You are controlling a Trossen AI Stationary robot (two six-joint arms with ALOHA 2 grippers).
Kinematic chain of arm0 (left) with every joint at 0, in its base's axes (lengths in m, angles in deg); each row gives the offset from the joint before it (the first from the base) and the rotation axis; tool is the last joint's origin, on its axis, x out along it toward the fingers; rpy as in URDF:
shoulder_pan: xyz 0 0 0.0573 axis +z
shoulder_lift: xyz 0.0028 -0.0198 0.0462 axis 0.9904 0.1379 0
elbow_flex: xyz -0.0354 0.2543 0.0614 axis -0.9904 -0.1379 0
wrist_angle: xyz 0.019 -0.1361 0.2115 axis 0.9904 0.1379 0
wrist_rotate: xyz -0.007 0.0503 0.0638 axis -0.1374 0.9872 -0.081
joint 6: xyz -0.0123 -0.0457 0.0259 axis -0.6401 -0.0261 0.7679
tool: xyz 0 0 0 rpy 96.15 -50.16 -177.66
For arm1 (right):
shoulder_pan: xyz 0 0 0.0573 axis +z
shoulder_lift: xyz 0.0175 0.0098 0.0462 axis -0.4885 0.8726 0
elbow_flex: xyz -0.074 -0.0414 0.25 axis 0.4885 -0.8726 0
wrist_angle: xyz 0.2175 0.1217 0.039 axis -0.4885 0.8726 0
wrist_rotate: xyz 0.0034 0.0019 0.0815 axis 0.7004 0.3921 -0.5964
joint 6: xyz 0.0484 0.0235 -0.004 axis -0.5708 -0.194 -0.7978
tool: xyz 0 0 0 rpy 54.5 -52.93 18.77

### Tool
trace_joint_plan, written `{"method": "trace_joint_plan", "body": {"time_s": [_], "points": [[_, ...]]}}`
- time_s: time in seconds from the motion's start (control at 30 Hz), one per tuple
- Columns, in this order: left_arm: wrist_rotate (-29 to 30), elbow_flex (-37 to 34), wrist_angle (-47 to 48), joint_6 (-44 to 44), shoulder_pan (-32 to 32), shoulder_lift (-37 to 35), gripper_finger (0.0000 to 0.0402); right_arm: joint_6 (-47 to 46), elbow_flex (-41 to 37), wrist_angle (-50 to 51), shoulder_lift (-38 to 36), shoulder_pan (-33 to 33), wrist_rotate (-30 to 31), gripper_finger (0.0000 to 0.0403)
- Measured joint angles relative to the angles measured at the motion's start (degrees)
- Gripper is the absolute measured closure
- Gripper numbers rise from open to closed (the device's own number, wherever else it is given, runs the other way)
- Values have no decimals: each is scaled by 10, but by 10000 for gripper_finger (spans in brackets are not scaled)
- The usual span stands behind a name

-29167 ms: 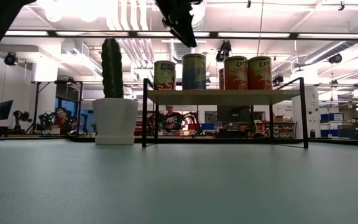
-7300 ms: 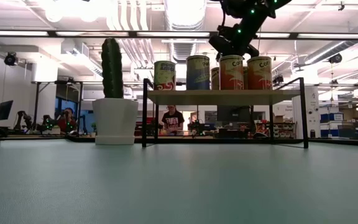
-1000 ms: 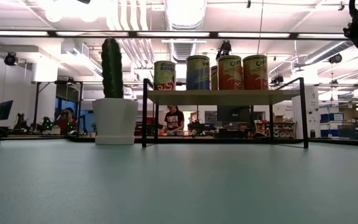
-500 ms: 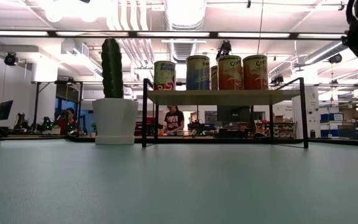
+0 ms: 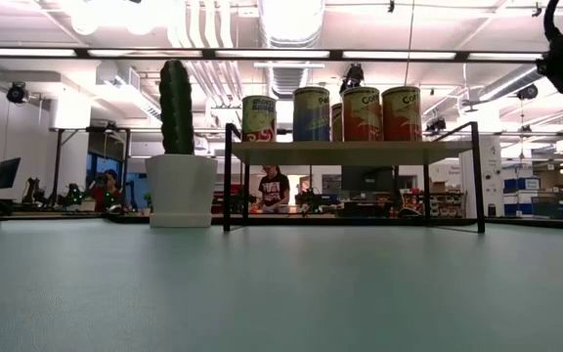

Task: Pick and place cans onto a shelf
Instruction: Put the canned pineapple rings on the shelf

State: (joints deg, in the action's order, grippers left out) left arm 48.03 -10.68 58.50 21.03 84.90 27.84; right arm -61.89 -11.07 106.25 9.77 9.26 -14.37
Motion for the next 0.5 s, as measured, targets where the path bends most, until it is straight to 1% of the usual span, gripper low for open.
{"method": "trace_joint_plan", "body": {"time_s": [0.33,0.5], "points": [[0,0,2,4,0,0,402,-9,-15,-5,16,0,5,25],[0,0,2,4,0,0,402,-10,-16,-3,27,1,-14,25]]}}
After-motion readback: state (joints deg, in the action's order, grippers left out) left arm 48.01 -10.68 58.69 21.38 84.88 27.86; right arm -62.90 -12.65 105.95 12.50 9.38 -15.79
